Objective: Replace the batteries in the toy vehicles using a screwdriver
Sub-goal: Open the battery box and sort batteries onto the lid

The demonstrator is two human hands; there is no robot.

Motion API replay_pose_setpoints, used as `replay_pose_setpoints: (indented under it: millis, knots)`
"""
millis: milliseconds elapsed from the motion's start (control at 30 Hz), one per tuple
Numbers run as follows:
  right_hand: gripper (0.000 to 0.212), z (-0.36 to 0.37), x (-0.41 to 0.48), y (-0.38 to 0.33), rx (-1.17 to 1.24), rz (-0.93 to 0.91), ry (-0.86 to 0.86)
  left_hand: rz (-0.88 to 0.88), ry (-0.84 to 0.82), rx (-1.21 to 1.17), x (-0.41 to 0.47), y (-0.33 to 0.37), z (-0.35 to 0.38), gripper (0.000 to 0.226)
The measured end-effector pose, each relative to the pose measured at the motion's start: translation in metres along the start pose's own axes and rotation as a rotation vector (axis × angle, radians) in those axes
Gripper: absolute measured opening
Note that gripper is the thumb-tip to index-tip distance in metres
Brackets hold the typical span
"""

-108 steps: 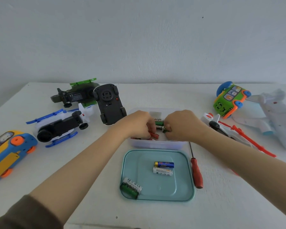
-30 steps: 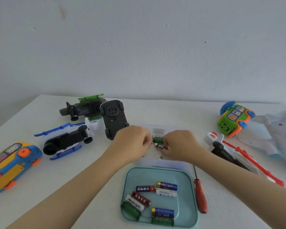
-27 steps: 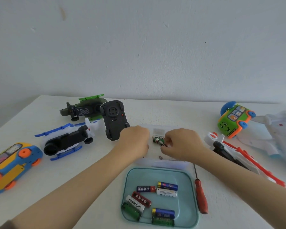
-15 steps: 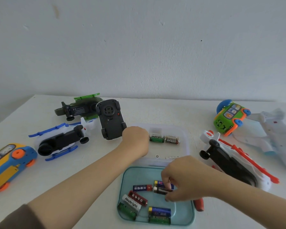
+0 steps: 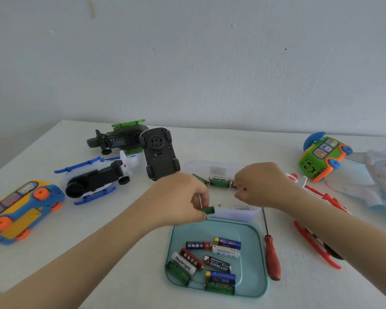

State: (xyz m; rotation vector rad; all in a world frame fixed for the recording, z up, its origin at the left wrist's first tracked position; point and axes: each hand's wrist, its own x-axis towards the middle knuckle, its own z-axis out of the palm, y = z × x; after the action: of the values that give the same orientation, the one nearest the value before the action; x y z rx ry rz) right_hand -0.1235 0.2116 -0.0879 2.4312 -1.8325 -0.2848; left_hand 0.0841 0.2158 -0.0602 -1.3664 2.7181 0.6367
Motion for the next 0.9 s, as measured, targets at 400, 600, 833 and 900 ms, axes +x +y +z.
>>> replay_pose_setpoints:
  millis: [400, 600, 833, 900]
  knots:
    - [0.01, 0.002, 0.011, -0.002, -0.099, -0.133, -0.14, -0.136, 0.066, 0.241, 0.049, -0.009, 0.009, 0.017]
    - [0.023, 0.008, 0.006, -0.002, -0.113, -0.123, -0.083, -0.182, 0.019, 0.295, 0.066, 0.003, 0.02, 0.023]
    - [0.023, 0.012, 0.005, 0.001, 0.029, -0.034, 0.03, 0.159, 0.224, -0.467, 0.034, -0.001, 0.007, 0.006]
    - [0.023, 0.01, 0.001, 0.005, 0.197, 0.002, 0.088, 0.25, 0.206, -0.502, 0.013, 0.0, 0.01, 0.008]
